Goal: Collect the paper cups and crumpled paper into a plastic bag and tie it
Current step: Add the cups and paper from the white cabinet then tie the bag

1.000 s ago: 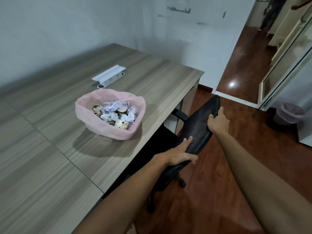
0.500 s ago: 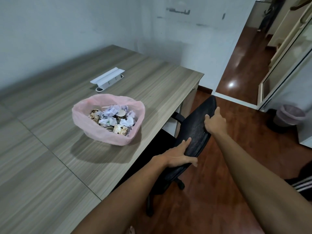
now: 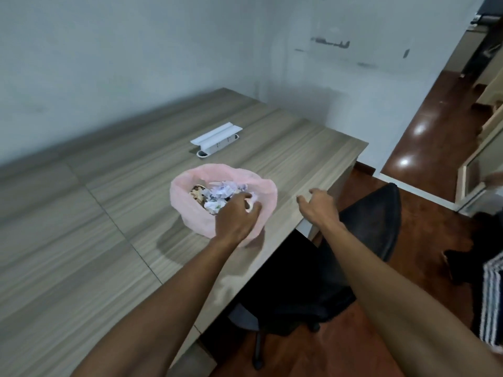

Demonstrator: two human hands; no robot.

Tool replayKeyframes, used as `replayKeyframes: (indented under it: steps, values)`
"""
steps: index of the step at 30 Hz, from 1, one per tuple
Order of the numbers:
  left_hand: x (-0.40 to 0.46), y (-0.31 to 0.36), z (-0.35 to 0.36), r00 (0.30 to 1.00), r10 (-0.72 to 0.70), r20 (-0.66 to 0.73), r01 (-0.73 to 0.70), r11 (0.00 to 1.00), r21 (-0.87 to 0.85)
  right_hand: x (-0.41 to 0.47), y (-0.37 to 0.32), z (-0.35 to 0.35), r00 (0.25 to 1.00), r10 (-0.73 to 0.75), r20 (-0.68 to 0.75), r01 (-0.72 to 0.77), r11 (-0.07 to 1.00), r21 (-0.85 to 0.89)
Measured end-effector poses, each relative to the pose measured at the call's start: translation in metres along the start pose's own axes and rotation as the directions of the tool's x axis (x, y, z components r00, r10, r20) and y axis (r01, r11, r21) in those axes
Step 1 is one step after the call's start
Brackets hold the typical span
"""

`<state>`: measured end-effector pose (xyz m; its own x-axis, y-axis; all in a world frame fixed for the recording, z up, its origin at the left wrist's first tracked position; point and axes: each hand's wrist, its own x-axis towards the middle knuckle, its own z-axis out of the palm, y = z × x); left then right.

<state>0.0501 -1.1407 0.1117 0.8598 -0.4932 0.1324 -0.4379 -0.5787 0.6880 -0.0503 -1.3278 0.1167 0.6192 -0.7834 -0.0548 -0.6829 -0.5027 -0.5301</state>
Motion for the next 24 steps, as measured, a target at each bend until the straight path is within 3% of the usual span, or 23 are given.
replayKeyframes:
  steps: [3,7,16,20,24]
  values:
    - [0.030,-0.035,-0.034,0.974,-0.040,-0.222,0.049,0.998,0.035,0.015,-0.033,0.032,0.992,0.063,0.112,-0.072,0.994,0.079]
    - [0.067,-0.084,-0.065,0.916,-0.111,-0.385,0.176,0.975,0.139,0.030,-0.059,0.067,0.970,0.158,0.183,-0.178,0.979,0.101]
    - [0.131,-0.137,-0.076,0.919,-0.367,-0.143,0.385,0.915,0.120,0.060,-0.076,0.100,0.953,0.286,0.102,-0.296,0.951,0.094]
    - [0.152,-0.141,-0.072,0.951,-0.278,-0.135,0.295,0.946,0.132,0.075,-0.080,0.090,0.931,0.360,0.064,-0.366,0.918,0.154]
    - [0.181,-0.112,-0.071,0.957,-0.248,-0.148,0.250,0.968,-0.007,0.087,-0.082,0.059,0.918,0.395,0.031,-0.389,0.884,0.259]
